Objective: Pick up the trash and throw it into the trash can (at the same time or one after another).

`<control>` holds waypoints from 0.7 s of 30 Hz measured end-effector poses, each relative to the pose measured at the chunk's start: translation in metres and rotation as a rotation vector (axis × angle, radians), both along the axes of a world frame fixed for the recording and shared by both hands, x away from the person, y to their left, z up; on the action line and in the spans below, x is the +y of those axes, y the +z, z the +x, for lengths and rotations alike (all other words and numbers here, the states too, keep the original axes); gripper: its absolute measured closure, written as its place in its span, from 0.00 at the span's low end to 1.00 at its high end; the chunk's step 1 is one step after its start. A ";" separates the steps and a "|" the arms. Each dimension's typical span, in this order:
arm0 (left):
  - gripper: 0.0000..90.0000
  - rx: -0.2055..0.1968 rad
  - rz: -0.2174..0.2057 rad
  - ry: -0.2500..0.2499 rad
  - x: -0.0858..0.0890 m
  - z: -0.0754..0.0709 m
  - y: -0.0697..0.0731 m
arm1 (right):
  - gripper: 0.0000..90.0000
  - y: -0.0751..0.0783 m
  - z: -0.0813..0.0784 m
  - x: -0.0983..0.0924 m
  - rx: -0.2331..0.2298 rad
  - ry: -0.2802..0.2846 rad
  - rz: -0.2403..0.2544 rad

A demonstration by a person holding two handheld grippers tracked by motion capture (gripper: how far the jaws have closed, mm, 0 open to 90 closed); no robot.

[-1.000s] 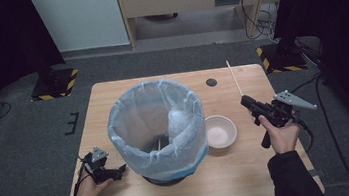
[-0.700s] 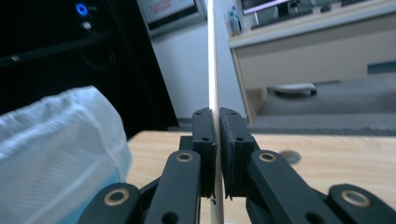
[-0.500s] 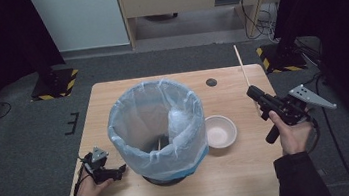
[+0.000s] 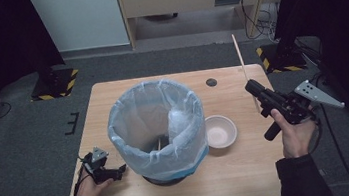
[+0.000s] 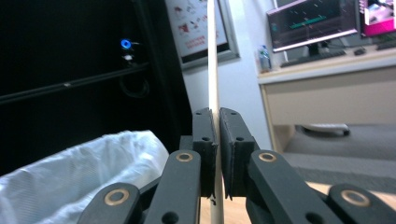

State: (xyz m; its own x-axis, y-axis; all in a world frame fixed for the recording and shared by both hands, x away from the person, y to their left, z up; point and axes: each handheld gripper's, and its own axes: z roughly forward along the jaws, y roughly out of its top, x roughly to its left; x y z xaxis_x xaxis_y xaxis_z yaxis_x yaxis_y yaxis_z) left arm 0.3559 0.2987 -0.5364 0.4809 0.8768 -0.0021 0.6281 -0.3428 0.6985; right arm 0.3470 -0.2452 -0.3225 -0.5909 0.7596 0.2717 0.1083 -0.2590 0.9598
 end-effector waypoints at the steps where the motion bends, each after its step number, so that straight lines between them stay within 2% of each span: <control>1: 0.00 0.000 0.000 0.000 0.000 0.000 0.000 | 0.95 0.004 -0.001 0.001 -0.013 0.008 0.001; 2: 0.00 0.000 0.000 0.000 0.000 0.000 0.000 | 0.95 0.009 -0.003 0.003 -0.034 0.020 0.012; 9: 0.00 0.000 0.000 0.000 0.000 0.000 0.000 | 0.95 0.021 -0.008 0.016 -0.078 0.055 0.011; 21: 0.00 0.000 0.000 0.000 0.000 0.000 0.000 | 0.95 0.037 -0.006 0.042 -0.115 0.112 0.021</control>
State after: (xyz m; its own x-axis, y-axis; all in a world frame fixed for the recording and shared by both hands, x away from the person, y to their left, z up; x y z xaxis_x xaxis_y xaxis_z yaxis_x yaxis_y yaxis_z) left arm 0.3558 0.2987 -0.5365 0.4809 0.8768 -0.0023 0.6280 -0.3426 0.6988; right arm 0.3411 -0.2036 -0.2859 -0.7001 0.6817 0.2127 0.0274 -0.2721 0.9619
